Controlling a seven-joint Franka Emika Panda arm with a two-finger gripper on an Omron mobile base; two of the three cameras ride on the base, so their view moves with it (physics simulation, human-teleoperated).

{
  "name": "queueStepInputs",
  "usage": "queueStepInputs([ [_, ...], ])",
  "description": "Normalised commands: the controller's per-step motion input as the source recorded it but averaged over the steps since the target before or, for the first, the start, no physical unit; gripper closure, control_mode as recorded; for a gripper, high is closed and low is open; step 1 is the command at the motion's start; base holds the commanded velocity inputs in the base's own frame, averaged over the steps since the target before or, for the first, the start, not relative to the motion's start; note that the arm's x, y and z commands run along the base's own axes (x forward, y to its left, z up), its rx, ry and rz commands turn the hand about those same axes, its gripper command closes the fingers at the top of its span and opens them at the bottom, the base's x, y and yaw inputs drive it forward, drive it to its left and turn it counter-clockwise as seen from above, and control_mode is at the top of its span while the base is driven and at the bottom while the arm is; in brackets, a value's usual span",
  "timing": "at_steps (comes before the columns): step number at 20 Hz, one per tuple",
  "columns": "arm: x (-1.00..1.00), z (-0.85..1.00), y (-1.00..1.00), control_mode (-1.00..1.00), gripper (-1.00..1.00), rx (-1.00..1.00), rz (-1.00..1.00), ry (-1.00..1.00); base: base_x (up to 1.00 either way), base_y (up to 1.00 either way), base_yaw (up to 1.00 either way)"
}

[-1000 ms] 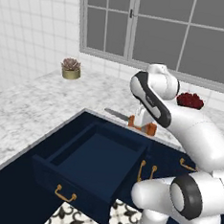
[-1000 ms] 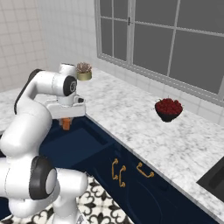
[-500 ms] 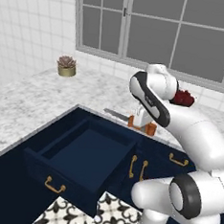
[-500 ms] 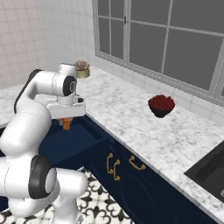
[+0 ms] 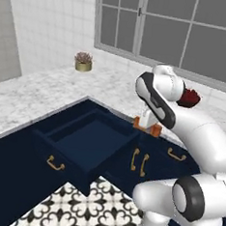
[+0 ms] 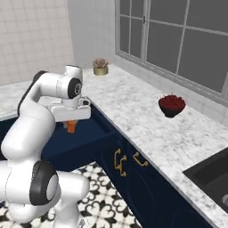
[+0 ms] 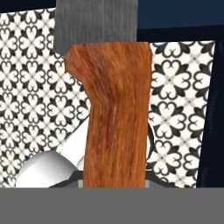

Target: Pick up the knife from the drawer and place it on the cutting board. Then place the meat from the plate to the cutting board.

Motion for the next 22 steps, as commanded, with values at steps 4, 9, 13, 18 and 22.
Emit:
queueStepInputs([
  [4,0.00,0.00,0.00,1.00,1.00,0.00,0.00,0.00,-0.62,0.68,0.35],
  [9,0.00,0.00,0.00,1.00,1.00,0.00,0.00,0.00,-0.60,0.82,0.36],
  [13,0.00,0.00,0.00,1.00,1.00,0.00,0.00,0.00,-0.26,0.99,0.14],
  [18,0.00,0.00,0.00,1.00,1.00,0.00,0.00,0.00,0.00,1.00,0.20],
  [22,0.00,0.00,0.00,1.00,1.00,0.00,0.00,0.00,0.00,0.84,0.44],
])
